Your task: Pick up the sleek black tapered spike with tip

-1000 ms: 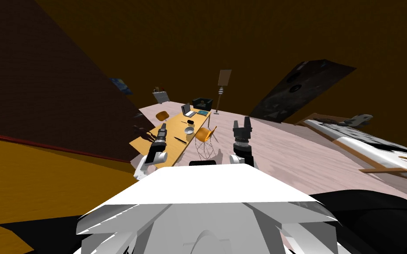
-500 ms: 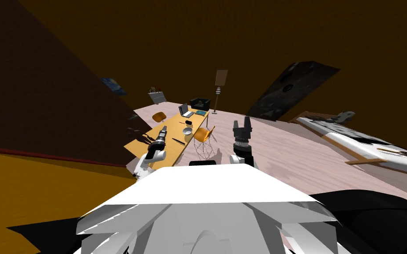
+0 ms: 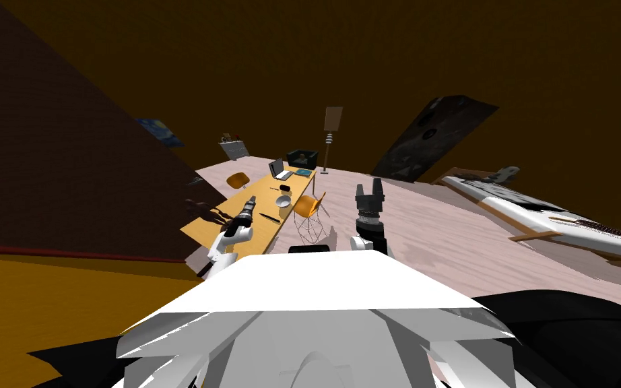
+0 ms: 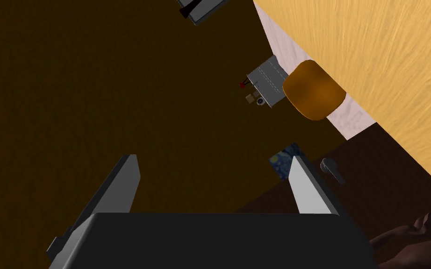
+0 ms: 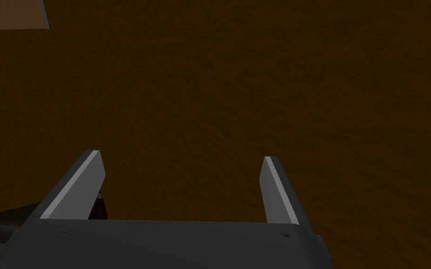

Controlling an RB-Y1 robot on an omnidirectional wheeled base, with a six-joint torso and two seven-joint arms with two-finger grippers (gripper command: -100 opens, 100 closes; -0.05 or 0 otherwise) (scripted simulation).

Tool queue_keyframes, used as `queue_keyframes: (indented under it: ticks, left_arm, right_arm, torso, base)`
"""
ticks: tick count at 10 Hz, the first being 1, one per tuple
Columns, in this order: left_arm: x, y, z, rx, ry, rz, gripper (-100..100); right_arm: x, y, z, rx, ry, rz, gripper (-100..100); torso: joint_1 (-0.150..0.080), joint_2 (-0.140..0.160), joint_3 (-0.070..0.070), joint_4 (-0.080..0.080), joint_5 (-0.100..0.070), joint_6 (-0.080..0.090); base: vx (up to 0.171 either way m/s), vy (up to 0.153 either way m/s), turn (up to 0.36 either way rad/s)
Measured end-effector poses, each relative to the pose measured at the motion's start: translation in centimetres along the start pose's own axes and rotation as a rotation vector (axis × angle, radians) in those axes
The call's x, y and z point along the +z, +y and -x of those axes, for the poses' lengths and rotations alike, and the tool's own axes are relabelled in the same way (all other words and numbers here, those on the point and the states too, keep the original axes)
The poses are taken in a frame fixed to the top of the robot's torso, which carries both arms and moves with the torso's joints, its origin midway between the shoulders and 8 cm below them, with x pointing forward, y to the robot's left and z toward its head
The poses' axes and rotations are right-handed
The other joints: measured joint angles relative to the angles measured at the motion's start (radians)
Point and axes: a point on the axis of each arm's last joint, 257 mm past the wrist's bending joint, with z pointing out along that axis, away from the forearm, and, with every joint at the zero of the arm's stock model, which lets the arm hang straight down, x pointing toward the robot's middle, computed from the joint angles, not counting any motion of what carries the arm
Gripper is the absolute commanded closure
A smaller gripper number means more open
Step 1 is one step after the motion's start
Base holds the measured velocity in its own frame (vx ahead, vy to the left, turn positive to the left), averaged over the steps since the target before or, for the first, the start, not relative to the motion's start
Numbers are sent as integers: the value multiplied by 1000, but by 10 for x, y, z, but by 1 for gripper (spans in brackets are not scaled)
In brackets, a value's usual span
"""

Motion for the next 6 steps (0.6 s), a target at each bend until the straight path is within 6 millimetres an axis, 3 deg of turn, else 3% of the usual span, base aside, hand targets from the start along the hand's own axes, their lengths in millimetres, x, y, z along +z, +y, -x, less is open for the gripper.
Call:
queue_keyframes:
  ticks: [3, 6]
  left_arm:
    - [9, 37, -9, 25, 41, 104, -100]
    - [20, 59, -16, 39, 78, 184, -100]
  right_arm:
    - [0, 0, 0, 0, 0, 0, 0]
    - [0, 0, 0, 0, 0, 0, 0]
  torso:
    - [0, 0, 0, 0, 0, 0]
    - [0, 0, 0, 0, 0, 0]
  base:
    - [12, 3, -47]
    - [15, 4, -82]
